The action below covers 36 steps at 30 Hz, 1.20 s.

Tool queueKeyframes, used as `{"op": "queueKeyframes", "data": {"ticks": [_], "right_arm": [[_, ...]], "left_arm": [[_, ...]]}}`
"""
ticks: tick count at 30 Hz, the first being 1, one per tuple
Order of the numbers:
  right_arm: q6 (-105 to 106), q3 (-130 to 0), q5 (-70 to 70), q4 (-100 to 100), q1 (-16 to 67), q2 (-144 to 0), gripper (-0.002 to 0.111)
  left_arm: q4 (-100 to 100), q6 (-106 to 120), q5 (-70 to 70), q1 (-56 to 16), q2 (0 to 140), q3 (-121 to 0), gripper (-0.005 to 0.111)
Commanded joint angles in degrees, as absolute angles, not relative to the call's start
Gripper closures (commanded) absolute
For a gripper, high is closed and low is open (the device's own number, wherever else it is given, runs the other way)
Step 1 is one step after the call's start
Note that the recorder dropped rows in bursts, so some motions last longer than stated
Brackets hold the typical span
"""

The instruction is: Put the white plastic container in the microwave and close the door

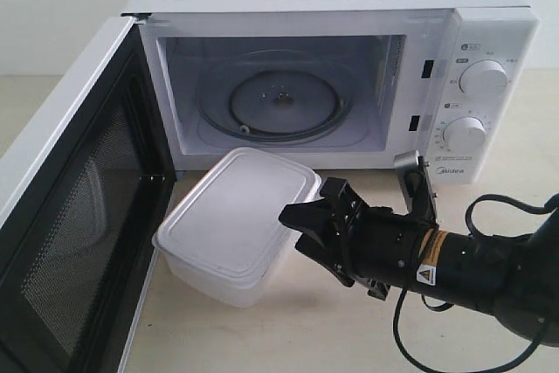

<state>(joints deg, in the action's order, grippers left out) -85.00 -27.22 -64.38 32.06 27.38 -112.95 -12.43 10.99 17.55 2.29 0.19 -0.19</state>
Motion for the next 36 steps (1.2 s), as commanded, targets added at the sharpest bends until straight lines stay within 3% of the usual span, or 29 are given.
{"op": "queueKeyframes", "data": {"ticks": [1,36], "right_arm": [[-85.19,-28.1,-64.76,31.38,26.88,-114.31,0.061],[-87.98,-32.17,-63.05,29.39,28.69,-116.11,0.063]], "left_arm": [[-12.69,10.67,16.98,2.05,0.0,0.0,0.102],[-12.69,10.67,16.98,2.05,0.0,0.0,0.102]]}}
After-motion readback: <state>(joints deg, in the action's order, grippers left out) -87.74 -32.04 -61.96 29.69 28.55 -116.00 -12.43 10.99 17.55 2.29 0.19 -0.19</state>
